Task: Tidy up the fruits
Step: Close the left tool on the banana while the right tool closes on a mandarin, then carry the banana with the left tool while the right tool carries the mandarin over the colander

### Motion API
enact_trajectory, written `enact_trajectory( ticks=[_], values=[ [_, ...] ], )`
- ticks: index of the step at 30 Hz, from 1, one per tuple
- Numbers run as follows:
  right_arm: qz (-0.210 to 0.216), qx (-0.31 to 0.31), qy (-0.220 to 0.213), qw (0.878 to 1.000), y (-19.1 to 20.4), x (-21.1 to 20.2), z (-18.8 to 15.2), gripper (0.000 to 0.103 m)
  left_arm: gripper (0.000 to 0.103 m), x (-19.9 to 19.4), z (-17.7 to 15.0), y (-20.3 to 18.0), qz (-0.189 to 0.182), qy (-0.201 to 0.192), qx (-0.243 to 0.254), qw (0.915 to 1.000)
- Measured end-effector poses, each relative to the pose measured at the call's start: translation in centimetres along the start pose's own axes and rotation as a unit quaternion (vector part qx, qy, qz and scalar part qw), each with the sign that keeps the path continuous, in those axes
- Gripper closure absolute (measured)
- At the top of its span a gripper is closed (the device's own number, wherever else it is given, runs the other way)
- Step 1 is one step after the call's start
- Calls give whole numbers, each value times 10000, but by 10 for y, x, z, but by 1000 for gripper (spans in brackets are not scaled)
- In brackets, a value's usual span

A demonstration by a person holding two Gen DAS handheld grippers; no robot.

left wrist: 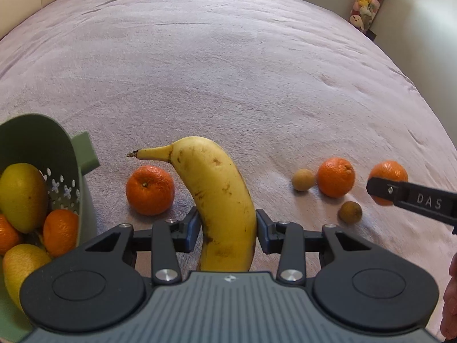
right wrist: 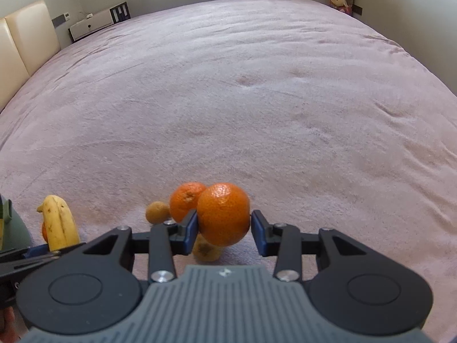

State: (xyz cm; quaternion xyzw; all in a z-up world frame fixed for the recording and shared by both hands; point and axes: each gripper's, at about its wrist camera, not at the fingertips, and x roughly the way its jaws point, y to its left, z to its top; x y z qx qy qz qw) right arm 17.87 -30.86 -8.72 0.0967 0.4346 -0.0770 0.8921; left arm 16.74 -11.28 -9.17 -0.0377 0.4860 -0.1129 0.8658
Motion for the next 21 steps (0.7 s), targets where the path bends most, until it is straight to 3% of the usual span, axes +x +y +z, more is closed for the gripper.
enact_trajectory(
  ticks=[11,21],
  values=[
    [329,-168,-306,9988,29,-41,5,66,58,-43,-7,0,-156,-225,25,9996],
    [696,-433,-516,9953,61,-80,0,66,59,-108,2,10,-278,-766,17,9967]
  ],
)
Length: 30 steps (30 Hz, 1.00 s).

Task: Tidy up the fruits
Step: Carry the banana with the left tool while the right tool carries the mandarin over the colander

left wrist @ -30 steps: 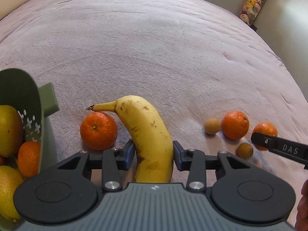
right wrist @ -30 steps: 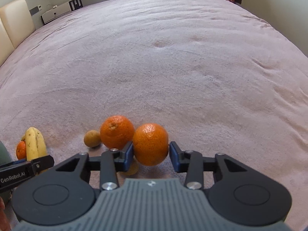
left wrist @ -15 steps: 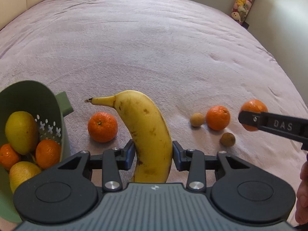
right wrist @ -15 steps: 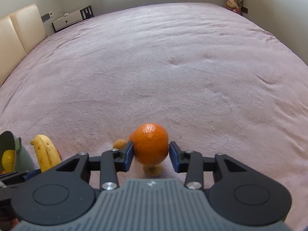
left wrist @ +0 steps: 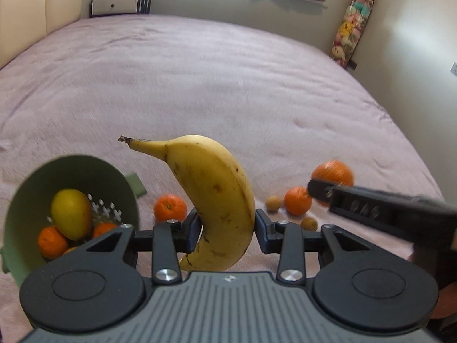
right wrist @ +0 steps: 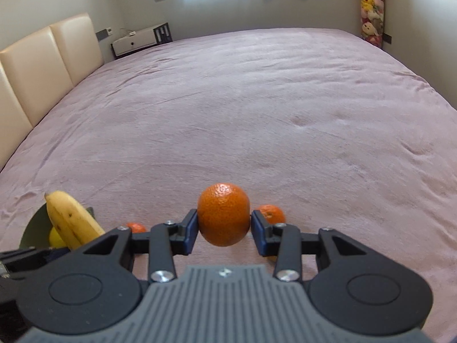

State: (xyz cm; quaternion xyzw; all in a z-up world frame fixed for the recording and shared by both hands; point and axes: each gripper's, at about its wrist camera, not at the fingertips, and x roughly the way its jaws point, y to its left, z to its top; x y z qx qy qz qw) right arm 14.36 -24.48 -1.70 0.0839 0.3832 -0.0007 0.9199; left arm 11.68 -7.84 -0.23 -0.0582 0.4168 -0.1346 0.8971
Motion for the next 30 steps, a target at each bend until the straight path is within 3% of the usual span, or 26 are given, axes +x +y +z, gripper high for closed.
enact_trajectory(
  ticks=[7,15,24,30],
  values=[
    [209,-255,-147,9993,29,-19,2,66,59,-50,25,20,-7,-395,-53,9992],
    [604,-500,-261,9966,68,-28,9,66,59,-84,49,46,96,-408,75,9991],
    [989,-860,-151,9913,108,-21,10,66,59,-92,52,82,398,-177,124,9990],
    [1298,-1145,99,9849,129,-8,7,66,59,-81,47,110,554,230,53,9982]
  ],
)
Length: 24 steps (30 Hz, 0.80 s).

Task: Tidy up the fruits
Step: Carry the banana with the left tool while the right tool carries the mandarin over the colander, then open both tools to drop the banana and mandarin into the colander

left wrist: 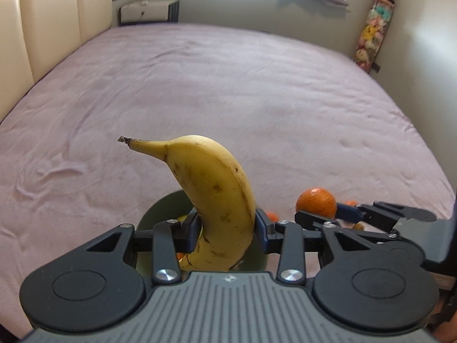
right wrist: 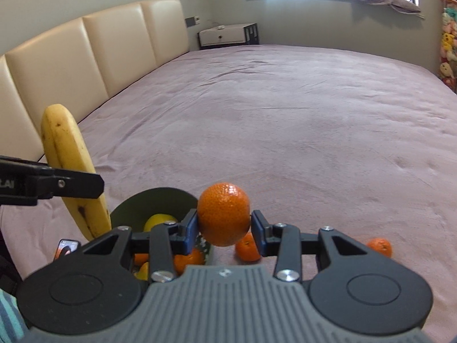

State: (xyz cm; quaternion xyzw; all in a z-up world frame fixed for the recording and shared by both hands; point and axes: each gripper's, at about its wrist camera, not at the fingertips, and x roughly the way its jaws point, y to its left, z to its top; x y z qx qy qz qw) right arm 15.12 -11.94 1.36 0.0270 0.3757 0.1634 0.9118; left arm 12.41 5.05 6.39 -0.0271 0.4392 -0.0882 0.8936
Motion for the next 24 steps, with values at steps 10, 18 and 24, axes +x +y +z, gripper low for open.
enact_trajectory(
  ticks=[10,18,24],
  values=[
    [485,-463,559,9962,32,36,-10,66,59,39,-21,31,56,755,-354,9965],
    [401,-735,964,9918,42,69,-23,66,59,71,-32,48,81,1236,-674,9900],
    [310,-1431,988,9843,59,88,-26,66,59,88,-33,52,-25,1369,-925,9862]
  ],
)
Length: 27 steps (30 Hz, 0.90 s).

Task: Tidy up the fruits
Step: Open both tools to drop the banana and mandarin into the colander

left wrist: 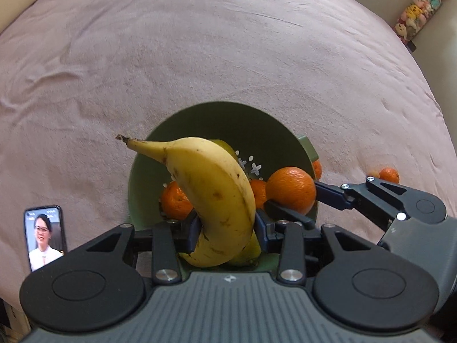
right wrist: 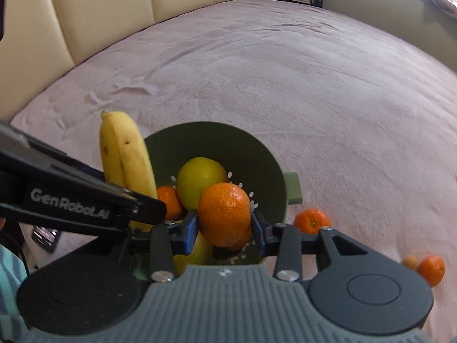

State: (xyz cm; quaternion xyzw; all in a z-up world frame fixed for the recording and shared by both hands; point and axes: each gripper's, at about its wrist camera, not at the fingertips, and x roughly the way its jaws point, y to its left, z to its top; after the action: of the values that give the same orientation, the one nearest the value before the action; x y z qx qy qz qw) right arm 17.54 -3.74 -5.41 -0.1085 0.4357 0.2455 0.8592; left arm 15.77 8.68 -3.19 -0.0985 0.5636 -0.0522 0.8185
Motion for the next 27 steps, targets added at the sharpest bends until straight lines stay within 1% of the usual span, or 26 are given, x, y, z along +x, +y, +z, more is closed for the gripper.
enact_trajectory(
  ticks=[3,8,11,16,19,22,24,25,27],
  values=[
    [-111,-324,-28,9994,6,7,1,66,59,3,4,4,-1,-68,-139,9999],
    [-272,-515,-65,9983,7,20,6,66,59,12,10,9,-5,-148,-266,9995],
    [-399,-575,-118,9975,9,27,10,66,59,16,12,8,95,-219,-178,9996],
    [-503,-751,-185,9957,11,36,14,66,58,21,12,5,108,-192,-39,9997],
    [-680,-891,-110,9936,12,43,14,66,53,24,10,5,146,-105,-69,9998],
    [-682,-827,-75,9942,10,47,16,66,49,24,9,4,246,-71,-87,9996],
    [-664,-791,-83,9946,8,49,16,66,40,22,9,4,345,-106,-124,9993],
    [-667,-788,-101,9946,8,49,17,66,37,20,9,4,376,-133,-152,9991],
    [-671,-764,-145,9947,8,49,18,66,27,16,9,4,368,-203,-221,9989]
  ],
)
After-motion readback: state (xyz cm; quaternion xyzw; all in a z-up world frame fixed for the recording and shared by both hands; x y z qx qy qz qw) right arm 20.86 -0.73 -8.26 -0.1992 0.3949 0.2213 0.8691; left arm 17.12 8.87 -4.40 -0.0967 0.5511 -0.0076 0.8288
